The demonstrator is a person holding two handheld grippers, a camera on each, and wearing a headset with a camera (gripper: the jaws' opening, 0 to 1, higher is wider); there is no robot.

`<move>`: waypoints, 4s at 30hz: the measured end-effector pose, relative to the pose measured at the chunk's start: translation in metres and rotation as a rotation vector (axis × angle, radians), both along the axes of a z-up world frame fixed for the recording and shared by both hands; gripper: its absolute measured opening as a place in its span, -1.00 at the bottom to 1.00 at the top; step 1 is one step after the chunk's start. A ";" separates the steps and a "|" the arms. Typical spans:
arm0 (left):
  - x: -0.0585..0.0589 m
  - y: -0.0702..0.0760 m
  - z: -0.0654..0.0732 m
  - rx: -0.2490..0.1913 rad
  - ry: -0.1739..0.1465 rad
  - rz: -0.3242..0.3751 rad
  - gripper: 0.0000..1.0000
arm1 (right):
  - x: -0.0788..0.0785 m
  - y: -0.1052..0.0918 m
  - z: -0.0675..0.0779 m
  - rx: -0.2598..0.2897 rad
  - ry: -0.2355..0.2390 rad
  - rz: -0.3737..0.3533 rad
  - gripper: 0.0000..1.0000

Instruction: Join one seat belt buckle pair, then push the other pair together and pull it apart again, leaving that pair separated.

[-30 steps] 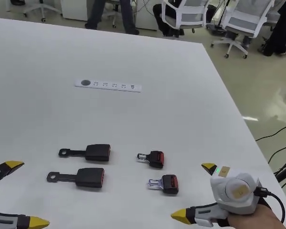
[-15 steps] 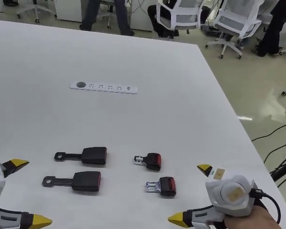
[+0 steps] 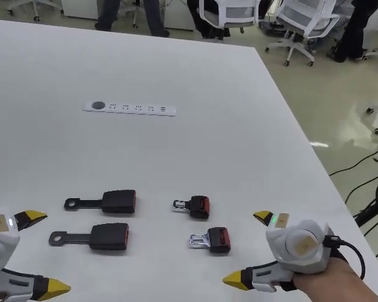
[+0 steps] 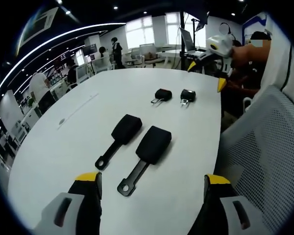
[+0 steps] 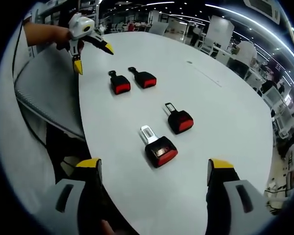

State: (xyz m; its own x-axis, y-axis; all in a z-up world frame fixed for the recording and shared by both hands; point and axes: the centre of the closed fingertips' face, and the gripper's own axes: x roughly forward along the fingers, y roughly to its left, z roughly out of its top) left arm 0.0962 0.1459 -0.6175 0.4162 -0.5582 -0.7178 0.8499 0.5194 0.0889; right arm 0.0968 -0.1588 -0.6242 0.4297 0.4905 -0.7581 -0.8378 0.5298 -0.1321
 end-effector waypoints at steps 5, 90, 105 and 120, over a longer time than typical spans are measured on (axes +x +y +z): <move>0.007 -0.008 -0.005 0.008 0.015 -0.038 0.64 | 0.001 0.003 -0.003 -0.002 0.016 0.021 0.63; 0.039 -0.058 -0.069 0.187 0.163 -0.382 -0.33 | 0.029 0.024 -0.069 -0.194 0.220 0.402 -0.34; 0.041 -0.056 -0.072 0.209 0.174 -0.382 -0.33 | 0.027 0.035 -0.069 -0.169 0.216 0.395 -0.34; 0.041 -0.056 -0.071 0.213 0.175 -0.387 -0.33 | 0.033 0.060 -0.065 -0.158 0.205 0.425 -0.34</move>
